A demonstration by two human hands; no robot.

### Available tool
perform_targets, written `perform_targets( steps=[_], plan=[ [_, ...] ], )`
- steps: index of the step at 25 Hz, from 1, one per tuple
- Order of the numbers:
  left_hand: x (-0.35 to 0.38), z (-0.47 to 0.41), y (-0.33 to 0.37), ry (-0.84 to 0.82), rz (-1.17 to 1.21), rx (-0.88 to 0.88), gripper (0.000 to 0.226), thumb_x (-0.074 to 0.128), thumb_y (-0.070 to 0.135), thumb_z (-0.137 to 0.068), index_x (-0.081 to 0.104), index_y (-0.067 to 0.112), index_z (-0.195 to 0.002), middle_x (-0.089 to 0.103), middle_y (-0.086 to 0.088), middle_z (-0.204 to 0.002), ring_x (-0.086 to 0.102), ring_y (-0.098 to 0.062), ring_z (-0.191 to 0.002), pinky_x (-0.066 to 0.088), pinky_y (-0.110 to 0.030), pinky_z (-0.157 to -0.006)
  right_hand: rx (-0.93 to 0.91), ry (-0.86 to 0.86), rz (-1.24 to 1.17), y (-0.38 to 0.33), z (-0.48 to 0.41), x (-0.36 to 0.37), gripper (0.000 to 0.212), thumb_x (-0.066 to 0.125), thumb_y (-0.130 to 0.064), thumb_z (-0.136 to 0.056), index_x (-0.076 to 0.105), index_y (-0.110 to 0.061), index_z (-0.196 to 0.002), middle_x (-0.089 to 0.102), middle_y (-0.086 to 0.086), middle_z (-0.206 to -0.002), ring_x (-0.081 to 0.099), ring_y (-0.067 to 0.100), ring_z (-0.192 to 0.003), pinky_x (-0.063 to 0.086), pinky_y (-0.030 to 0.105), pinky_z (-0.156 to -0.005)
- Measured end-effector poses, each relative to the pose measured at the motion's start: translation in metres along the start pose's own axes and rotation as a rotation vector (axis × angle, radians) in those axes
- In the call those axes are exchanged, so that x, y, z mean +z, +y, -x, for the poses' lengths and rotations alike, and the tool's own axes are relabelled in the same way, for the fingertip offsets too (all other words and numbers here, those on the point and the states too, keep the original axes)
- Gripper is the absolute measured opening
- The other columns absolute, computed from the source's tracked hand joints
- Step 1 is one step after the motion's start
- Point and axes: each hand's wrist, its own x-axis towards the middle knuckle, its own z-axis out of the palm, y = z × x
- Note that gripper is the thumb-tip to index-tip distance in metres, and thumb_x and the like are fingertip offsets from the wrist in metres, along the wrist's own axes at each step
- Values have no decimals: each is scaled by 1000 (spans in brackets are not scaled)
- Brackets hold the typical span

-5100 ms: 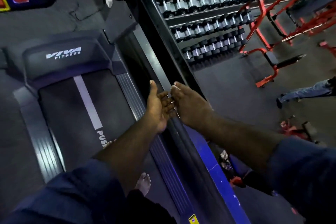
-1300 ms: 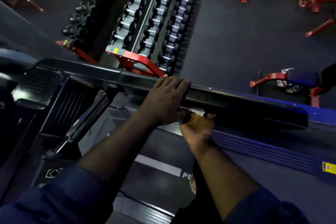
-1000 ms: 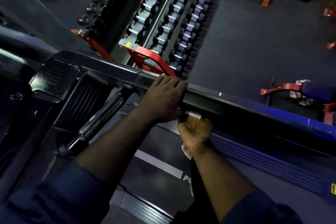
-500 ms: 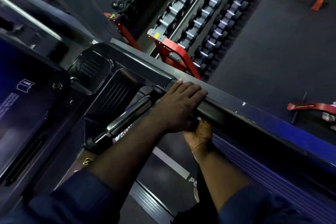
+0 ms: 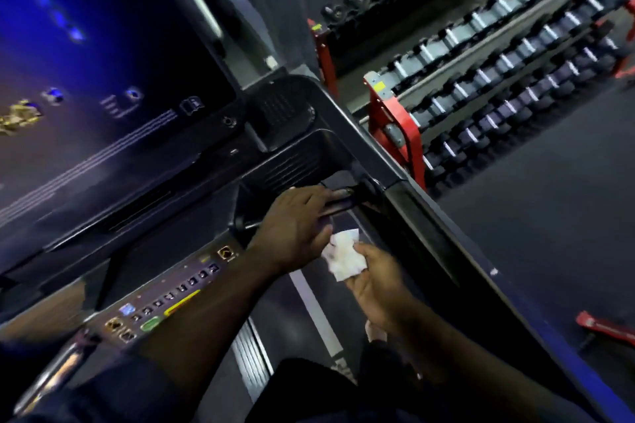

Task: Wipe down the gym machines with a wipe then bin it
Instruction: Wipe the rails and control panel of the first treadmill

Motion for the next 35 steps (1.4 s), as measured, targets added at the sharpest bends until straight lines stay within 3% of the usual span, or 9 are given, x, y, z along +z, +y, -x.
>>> perform_targets(
  steps=[5,9,13,19,22,24,27,30,35],
  plan=[
    [-29,28,-33,-265,-51,-305,63,56,52,-98,41,25,-153,55,-7,-145,57,-32,-125,48,-46,-104,-419,84,502,-19,22,49,23,57,-30,-80,78,-21,-77,74,0,-79,64,22,-79,48,42,-81],
    [-47,58,-40,-135,-106,-255,56,62,45,-96,50,21,-145,61,-4,-139,57,-27,-126,38,-45,-115,-651,85,754,-36,29,88,43,55,-36,-87,75,-5,-108,75,8,-108,64,17,-100,51,41,-99],
    [-63,124,-55,26,-48,-329,67,65,44,-89,47,20,-149,49,-4,-155,44,-24,-144,30,-48,-122,-623,-21,842,-11,43,127,25,60,-16,-103,70,2,-117,71,5,-108,62,14,-100,44,10,-84],
    [-69,223,-77,28,-40,-561,96,75,50,-87,29,11,-161,30,-11,-167,30,-29,-153,22,-41,-126,-707,-70,1116,27,57,182,30,53,-24,-103,60,-3,-82,59,1,-74,52,27,-78,49,48,-84],
    [-65,249,-84,46,-54,-540,99,75,48,-87,25,8,-163,29,-13,-168,28,-31,-154,18,-42,-128,-853,-120,1413,32,59,211,27,49,-21,-107,70,-20,-90,69,6,-95,61,26,-95,41,28,-89],
    [-62,256,-90,40,-50,-522,101,75,45,-86,22,10,-164,27,-12,-169,26,-29,-156,18,-41,-129,-930,-243,1669,37,48,218,30,49,-16,-108,70,-12,-128,70,10,-128,62,24,-123,35,17,-101],
    [-68,256,-102,81,-1,-526,93,76,46,-85,32,16,-162,37,-6,-165,36,-26,-150,29,-40,-123,-937,-557,2168,52,22,214,44,43,-34,-109,58,-7,-141,61,14,-141,51,33,-136,33,35,-116],
    [-75,255,-113,117,31,-515,81,72,44,-88,39,20,-158,44,-1,-160,44,-23,-143,38,-40,-116,-1001,-451,2482,61,-3,219,90,9,-81,-96,53,-18,-144,55,2,-149,42,21,-143,27,47,-122],
    [-87,260,-136,155,175,-523,63,65,49,-86,60,19,-142,64,1,-139,58,-19,-125,46,-36,-108,-836,-381,2590,64,-6,263,114,-1,-94,-82,55,-19,-147,54,4,-152,40,21,-146,12,50,-127]
  ],
)
